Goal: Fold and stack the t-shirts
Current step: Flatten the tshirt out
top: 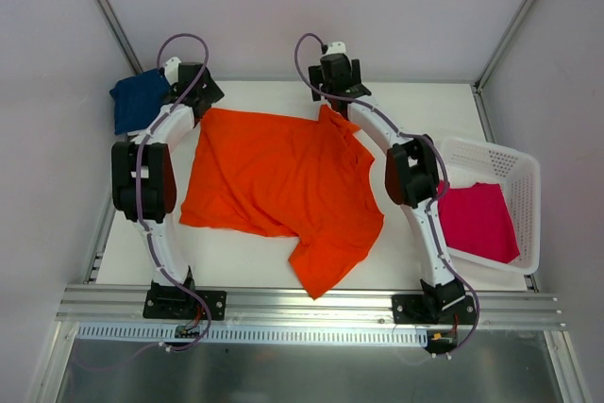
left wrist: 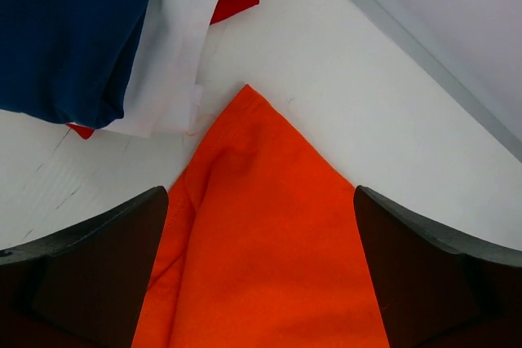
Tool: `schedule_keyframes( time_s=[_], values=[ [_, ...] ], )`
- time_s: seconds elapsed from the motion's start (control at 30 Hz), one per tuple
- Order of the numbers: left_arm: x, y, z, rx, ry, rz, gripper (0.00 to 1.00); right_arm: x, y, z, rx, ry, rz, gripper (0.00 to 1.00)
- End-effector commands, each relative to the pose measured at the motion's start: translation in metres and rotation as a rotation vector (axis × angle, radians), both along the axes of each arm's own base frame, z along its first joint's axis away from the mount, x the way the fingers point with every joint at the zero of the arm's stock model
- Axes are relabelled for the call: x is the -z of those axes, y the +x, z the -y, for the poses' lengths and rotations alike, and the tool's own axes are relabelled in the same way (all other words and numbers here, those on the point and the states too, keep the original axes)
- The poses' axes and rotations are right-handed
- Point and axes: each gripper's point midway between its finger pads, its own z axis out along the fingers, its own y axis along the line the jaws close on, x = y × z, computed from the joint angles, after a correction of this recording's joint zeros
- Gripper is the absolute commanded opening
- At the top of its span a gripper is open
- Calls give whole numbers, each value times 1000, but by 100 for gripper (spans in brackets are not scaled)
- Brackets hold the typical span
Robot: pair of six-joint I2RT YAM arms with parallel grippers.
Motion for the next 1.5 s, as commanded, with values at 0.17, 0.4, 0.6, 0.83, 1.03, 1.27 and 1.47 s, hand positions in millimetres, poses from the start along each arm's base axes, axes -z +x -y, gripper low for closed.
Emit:
schedule_keyframes(
  time_s=[0.17, 0.4, 0.6, 0.83, 1.03, 1.27, 1.47],
  values=[
    [-93, -35, 28, 105, -80, 200, 99, -84, -71, 16, 132, -72, 97, 99],
    [-114, -108, 35, 133, -151, 257, 99, -43, -125, 80, 249, -33, -85, 99],
    [-122, -164, 54, 227, -214, 297, 99, -3, -122, 107, 254, 207, -256, 99],
    [-134, -205, 69, 339, -189, 339, 99, 22, -91, 86, 177, 648, -387, 99],
    [-151, -224, 62, 382, -93, 355, 99, 25, -81, 79, 180, 817, -381, 98],
    [-164, -235, 61, 420, -37, 372, 99, 40, -84, 77, 251, 914, -386, 98],
    [-146, -234, 59, 418, -27, 327, 99, 50, -82, 70, 272, 1029, -368, 95]
  ],
)
